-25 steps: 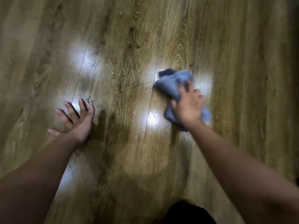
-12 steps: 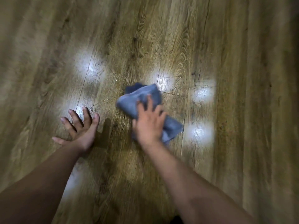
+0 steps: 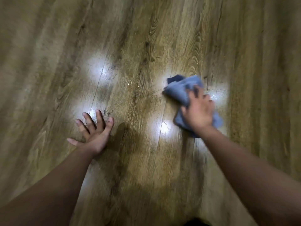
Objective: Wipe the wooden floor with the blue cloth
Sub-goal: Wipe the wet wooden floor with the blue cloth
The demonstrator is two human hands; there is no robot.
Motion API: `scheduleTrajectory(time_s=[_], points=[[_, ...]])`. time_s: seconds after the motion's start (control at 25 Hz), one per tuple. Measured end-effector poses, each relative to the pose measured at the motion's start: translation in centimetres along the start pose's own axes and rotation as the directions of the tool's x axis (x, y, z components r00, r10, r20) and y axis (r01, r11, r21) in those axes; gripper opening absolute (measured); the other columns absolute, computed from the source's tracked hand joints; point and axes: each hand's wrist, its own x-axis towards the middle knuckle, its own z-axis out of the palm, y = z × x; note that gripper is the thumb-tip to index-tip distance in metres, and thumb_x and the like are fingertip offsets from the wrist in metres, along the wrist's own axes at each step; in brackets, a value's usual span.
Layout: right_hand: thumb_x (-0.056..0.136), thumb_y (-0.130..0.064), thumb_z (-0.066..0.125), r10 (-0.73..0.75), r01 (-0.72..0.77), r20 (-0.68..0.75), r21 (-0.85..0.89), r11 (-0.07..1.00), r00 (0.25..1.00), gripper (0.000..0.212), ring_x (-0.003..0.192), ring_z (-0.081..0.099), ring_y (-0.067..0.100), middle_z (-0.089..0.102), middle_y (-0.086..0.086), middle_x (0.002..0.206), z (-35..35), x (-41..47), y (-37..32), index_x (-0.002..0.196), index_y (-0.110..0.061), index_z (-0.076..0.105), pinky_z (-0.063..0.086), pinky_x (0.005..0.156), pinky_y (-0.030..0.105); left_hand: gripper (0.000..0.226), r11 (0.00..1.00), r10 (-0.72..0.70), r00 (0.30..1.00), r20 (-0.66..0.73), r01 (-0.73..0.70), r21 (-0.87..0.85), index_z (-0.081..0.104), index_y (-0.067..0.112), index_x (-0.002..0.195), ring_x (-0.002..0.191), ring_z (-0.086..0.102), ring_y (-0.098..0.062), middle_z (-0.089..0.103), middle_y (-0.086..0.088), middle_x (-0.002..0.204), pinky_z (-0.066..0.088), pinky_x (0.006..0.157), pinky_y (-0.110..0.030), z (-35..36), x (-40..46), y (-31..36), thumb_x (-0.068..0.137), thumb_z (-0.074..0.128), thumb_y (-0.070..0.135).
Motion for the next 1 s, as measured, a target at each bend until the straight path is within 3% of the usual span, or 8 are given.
scheduleTrajectory(time_s=[0.12,0.24,0.44,0.6,0.72,0.84,0.92,1.0], points=[[0.087,-0.041,0.059,0.359,-0.359,0.016,0.1,0.928,0.933,0.065,0.118,0.042,0.048,0.031,0.014,0.148,-0.8,2.9,6.1,0.143,-0.02,0.036,0.037,0.101,0.057,0.099,1.0,0.003,1.0,0.011,-0.003,0.005,-0.024,0.067,0.14,0.143,-0.043,-0.016,-0.042,0.017,0.156,-0.023,0.101,-0.074,-0.1,-0.2,0.3,0.05,-0.011,0.107],[0.084,-0.036,0.064,0.455,-0.452,-0.024,0.07,0.889,0.89,0.059,0.116,0.042,0.048,0.034,0.018,0.144,-0.5,2.8,4.3,0.136,-0.015,0.043,0.034,0.099,0.056,0.1,1.0,-0.005,0.999,0.036,0.005,0.006,-0.027,0.065,0.14,0.139,-0.048,-0.015,-0.047,0.018,0.152,-0.026,0.1,-0.073,-0.2,-0.3,0.6,0.05,-0.013,0.106],[0.078,-0.039,0.069,0.126,-0.124,-0.063,0.044,0.991,0.99,0.066,0.113,0.044,0.042,0.032,0.013,0.153,-0.1,-3.7,-4.2,0.138,-0.024,0.049,0.034,0.092,0.051,0.106,1.0,-0.001,0.997,0.073,0.001,0.008,-0.029,0.062,0.142,0.135,-0.052,-0.016,-0.052,0.016,0.148,-0.027,0.099,-0.073,-0.6,-0.8,0.9,0.046,-0.016,0.105],[0.076,-0.049,0.072,-0.205,0.204,0.036,0.036,0.978,0.978,0.079,0.114,0.046,0.038,0.027,0.009,0.16,0.2,-10.2,-12.4,0.146,-0.03,0.042,0.039,0.093,0.051,0.102,0.999,0.003,0.997,0.071,0.0,-0.033,-0.023,0.061,0.145,0.14,-0.046,-0.017,-0.046,0.015,0.154,-0.024,0.102,-0.073,-0.4,-0.8,1.1,0.053,-0.012,0.101],[0.073,-0.05,0.072,-0.647,0.646,0.067,0.033,0.762,0.76,0.077,0.112,0.053,0.04,0.034,0.009,0.158,1.1,-16.1,-14.8,0.142,-0.029,0.047,0.046,0.092,0.052,0.086,0.996,0.023,0.999,0.032,-0.02,-0.089,-0.014,0.063,0.148,0.145,-0.038,-0.015,-0.034,0.015,0.162,-0.021,0.106,-0.074,-0.2,-0.9,0.8,0.068,-0.005,0.094],[0.069,-0.057,0.073,-0.855,0.861,0.105,-0.015,0.509,0.508,0.08,0.112,0.057,0.036,0.037,0.005,0.156,1.8,-17.4,-11.0,0.14,-0.031,0.048,0.049,0.093,0.048,0.078,0.995,0.105,0.985,-0.134,-0.104,0.013,0.01,0.06,0.151,0.154,-0.015,-0.02,-0.006,0.009,0.167,-0.018,0.11,-0.071,-1.1,-0.3,-0.9,0.08,0.02,0.091],[0.064,-0.061,0.075,-0.877,0.883,0.108,-0.022,0.469,0.468,0.085,0.11,0.059,0.032,0.04,0.004,0.155,1.8,-15.5,-8.5,0.139,-0.033,0.048,0.051,0.09,0.045,0.084,0.994,0.109,0.956,-0.271,-0.1,0.049,0.021,0.055,0.15,0.154,-0.007,-0.023,0.003,0.005,0.165,-0.014,0.109,-0.074,-3.3,1.0,-1.9,0.076,0.044,0.088],[0.065,-0.062,0.073,-0.888,0.892,0.092,-0.045,0.449,0.451,0.082,0.104,0.057,0.03,0.043,0.005,0.154,1.9,-12.8,-7.4,0.138,-0.033,0.05,0.05,0.086,0.041,0.108,1.0,0.004,0.958,-0.285,-0.009,-0.018,0.006,0.056,0.152,0.153,-0.02,-0.022,-0.015,0.008,0.167,-0.015,0.104,-0.077,-6.3,3.1,-2.4,0.063,0.054,0.093]])
